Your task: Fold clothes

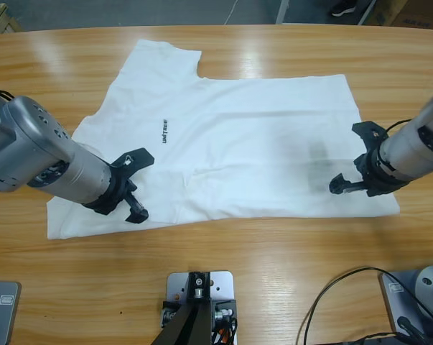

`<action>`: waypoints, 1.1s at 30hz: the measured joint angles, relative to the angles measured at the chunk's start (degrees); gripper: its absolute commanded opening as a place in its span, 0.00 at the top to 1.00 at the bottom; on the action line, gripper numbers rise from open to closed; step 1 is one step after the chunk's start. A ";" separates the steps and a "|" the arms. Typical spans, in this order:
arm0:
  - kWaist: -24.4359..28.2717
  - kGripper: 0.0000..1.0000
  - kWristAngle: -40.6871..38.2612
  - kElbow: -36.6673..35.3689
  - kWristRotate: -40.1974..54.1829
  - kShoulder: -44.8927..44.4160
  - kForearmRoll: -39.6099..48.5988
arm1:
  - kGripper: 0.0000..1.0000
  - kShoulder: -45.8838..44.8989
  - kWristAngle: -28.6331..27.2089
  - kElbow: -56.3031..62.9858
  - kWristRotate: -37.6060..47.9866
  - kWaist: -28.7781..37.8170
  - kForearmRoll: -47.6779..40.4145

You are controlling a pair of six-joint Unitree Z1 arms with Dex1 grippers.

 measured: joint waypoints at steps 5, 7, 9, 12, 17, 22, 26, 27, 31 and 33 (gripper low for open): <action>-0.39 0.03 -0.25 -0.08 0.01 -0.42 3.40 | 0.01 2.47 1.27 0.00 0.00 -1.66 -0.14; -0.42 0.03 -0.85 0.04 0.01 -0.63 4.18 | 0.01 2.96 2.85 -0.18 -0.04 -3.88 -0.01; -0.44 0.03 -1.19 0.04 0.01 -0.65 4.57 | 0.01 3.52 3.97 -1.06 -0.08 -6.37 1.06; -0.57 0.03 -1.87 0.03 0.01 -0.71 5.07 | 0.01 4.22 6.21 -1.89 -0.08 -8.12 2.83; -2.12 0.03 -2.74 0.03 0.01 -0.81 5.61 | 0.01 4.87 8.78 -1.93 2.01 -8.65 6.07; -3.39 0.03 -3.49 0.03 0.01 -0.84 5.94 | 0.00 4.82 8.71 -1.93 5.01 -8.61 8.72; -3.95 0.03 -4.21 0.03 0.01 -1.08 7.04 | 0.00 1.05 6.81 -2.07 5.77 -7.91 9.60; -4.04 0.03 -4.37 0.03 0.02 -1.10 7.32 | 0.01 -1.53 6.40 -2.29 4.38 -7.39 9.58; -4.16 0.03 -4.67 -0.01 0.15 -1.12 7.95 | 0.00 -11.86 6.89 -2.67 -4.87 -4.55 7.18; -4.22 0.03 -4.71 -0.04 0.40 -1.12 8.20 | 0.00 -14.27 6.97 -1.65 -9.01 -1.35 3.00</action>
